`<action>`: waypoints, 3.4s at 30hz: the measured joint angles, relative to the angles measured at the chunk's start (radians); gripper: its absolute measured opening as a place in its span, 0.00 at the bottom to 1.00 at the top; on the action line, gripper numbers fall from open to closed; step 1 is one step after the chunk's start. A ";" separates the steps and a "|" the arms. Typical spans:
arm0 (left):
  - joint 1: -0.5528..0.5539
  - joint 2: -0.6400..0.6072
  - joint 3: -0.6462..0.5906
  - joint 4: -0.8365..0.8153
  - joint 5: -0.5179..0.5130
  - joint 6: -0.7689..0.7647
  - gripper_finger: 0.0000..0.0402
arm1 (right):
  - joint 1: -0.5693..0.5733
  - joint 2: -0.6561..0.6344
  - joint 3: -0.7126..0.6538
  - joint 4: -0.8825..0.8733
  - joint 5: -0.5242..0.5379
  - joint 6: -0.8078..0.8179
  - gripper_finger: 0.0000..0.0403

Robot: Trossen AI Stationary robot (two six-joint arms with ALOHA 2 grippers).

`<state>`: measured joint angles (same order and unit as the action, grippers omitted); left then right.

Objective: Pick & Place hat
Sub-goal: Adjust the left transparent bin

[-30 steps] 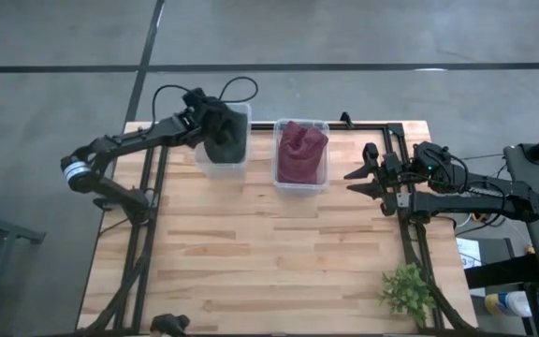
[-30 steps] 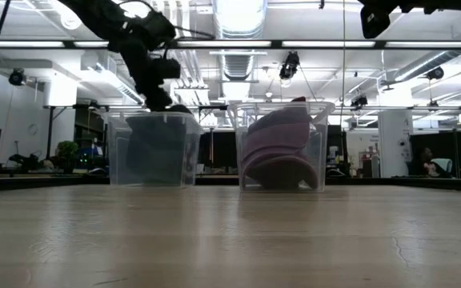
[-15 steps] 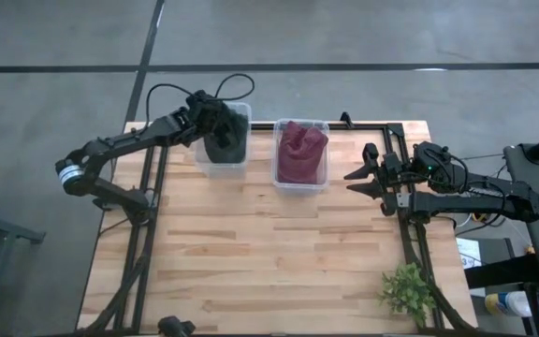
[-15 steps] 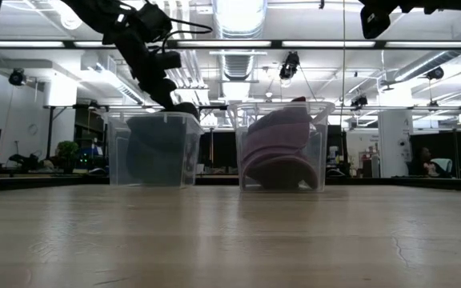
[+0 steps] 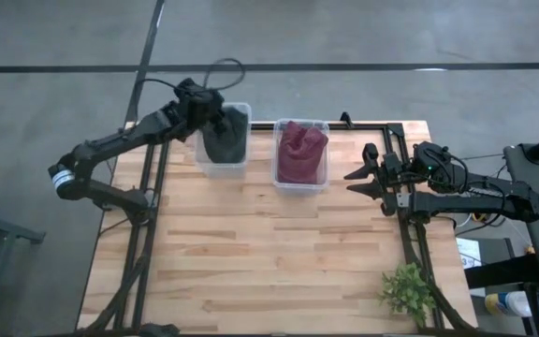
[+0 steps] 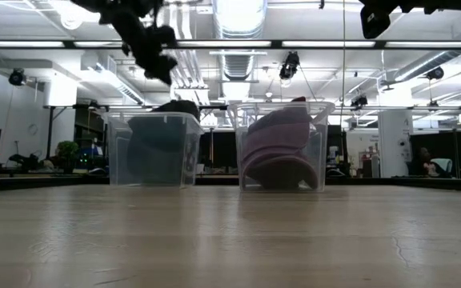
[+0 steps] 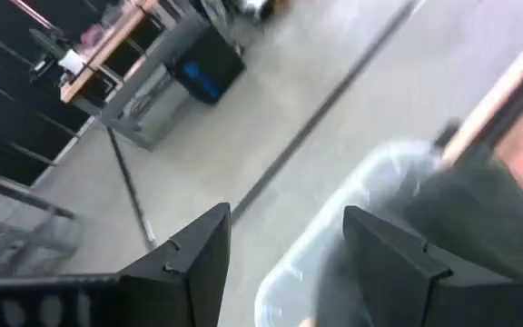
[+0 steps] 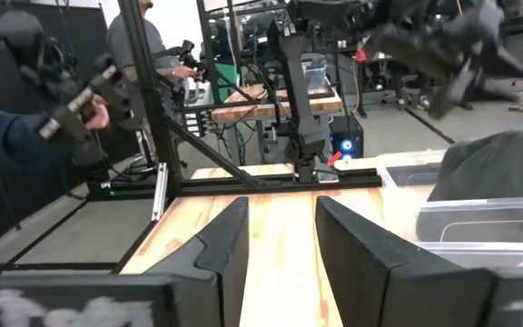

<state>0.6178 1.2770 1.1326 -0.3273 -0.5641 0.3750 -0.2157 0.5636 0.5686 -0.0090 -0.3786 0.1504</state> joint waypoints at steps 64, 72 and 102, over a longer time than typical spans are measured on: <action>0.486 0.237 0.007 -0.042 0.662 -0.680 0.51 | 0.000 0.000 0.000 -0.001 -0.026 0.030 0.32; 0.483 0.208 0.004 -0.144 0.686 -0.683 0.51 | 0.000 0.000 0.000 -0.001 -0.025 0.026 0.30; 0.313 0.207 -0.057 -0.139 0.806 -0.945 0.51 | 0.000 0.000 0.000 0.000 -0.024 0.022 0.29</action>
<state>0.9310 1.4837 1.0760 -0.4667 0.2419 -0.5702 -0.2157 0.5632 0.5686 -0.0093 -0.4026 0.1726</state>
